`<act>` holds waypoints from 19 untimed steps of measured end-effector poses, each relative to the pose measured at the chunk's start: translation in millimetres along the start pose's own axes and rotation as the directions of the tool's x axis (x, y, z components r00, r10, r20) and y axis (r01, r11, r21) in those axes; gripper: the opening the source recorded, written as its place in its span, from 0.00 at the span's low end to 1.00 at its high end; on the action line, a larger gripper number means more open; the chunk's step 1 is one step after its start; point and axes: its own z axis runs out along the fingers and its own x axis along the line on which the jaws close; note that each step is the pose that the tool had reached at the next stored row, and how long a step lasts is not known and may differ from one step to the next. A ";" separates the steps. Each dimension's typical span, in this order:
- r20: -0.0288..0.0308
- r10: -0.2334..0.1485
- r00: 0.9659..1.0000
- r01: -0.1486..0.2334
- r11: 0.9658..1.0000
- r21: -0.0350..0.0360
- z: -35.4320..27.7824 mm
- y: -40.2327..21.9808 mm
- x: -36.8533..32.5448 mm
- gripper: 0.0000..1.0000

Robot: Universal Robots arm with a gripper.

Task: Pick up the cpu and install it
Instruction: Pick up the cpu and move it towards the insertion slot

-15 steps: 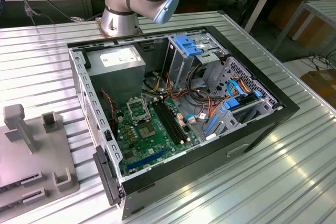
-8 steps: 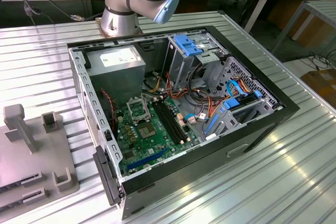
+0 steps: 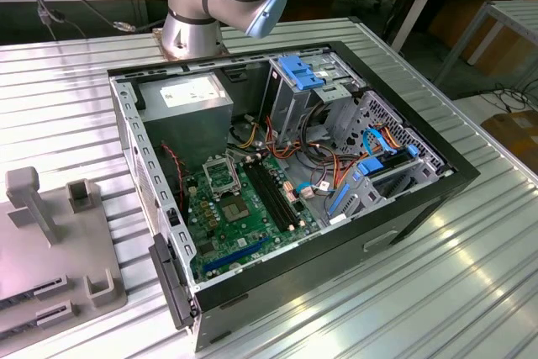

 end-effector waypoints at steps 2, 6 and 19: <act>0.000 0.000 1.000 0.000 1.000 0.000 -1.4 0.0 0.0 0.47; 0.000 0.000 1.000 0.000 1.000 0.000 -3.1 0.0 0.0 0.47; -0.001 0.000 1.000 0.000 1.000 0.000 -10.3 0.1 0.1 0.47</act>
